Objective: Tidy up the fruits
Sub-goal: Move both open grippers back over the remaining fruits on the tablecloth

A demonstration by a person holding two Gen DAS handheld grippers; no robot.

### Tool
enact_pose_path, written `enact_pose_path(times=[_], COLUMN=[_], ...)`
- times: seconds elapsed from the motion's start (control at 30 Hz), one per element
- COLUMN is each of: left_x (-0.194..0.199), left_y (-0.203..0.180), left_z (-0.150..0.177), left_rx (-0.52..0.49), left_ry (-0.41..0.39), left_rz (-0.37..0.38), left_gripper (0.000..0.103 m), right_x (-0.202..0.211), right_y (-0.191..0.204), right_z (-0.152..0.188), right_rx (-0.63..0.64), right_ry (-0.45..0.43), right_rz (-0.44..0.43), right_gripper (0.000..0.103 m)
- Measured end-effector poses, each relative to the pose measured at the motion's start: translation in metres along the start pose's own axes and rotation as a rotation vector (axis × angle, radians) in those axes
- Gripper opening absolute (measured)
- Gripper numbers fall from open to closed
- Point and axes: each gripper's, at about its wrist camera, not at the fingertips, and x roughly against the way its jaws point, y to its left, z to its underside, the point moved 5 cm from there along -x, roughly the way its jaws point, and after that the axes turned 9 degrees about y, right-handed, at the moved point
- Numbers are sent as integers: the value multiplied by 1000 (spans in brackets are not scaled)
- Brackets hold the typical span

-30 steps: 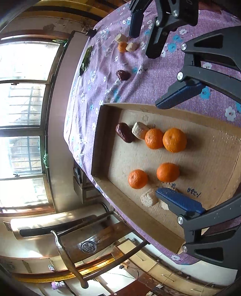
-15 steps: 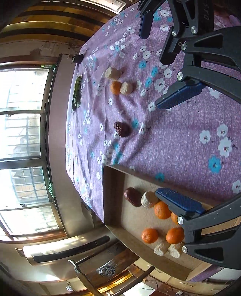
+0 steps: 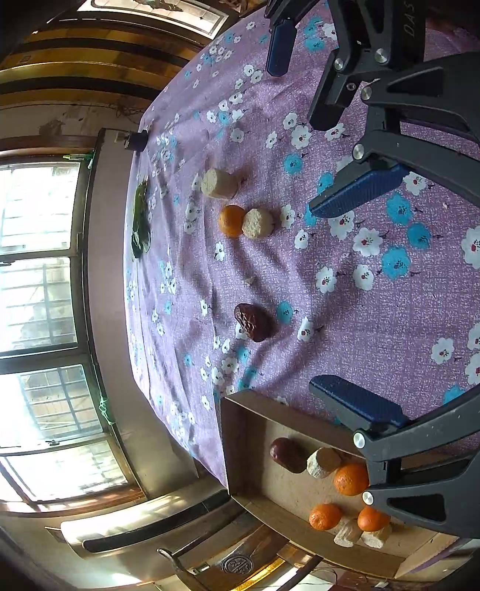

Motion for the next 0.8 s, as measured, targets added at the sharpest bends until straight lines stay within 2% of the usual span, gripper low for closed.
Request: enact_pose_path(times=[0.07, 0.37, 0.53, 0.67, 0.73, 0.8], left_x=[-6, -42, -56, -67, -75, -85], left_y=[1, -1, -22, -41, -47, -50], left_z=[-4, -21, -34, -44, -48, -51], left_rx=[-4, 3, -27, -61, -73, -79], left_ry=[12, 112, 118, 109, 117, 131], left_rz=[8, 134, 138, 139, 129, 115], left_gripper=[86, 86, 86, 85, 82, 72], right_x=[-3, -21, -28, -29, -29, -29], right_y=[-2, -12, -24, -37, -41, -45], right_z=[-4, -17, -17, -14, -13, -12], right_rx=[2, -4, -21, -45, -58, -69], right_ry=[-1, 11, 21, 26, 23, 20], right_rz=[0, -16, 32, 30, 23, 10], right_gripper=[92, 92, 92, 92, 92, 92])
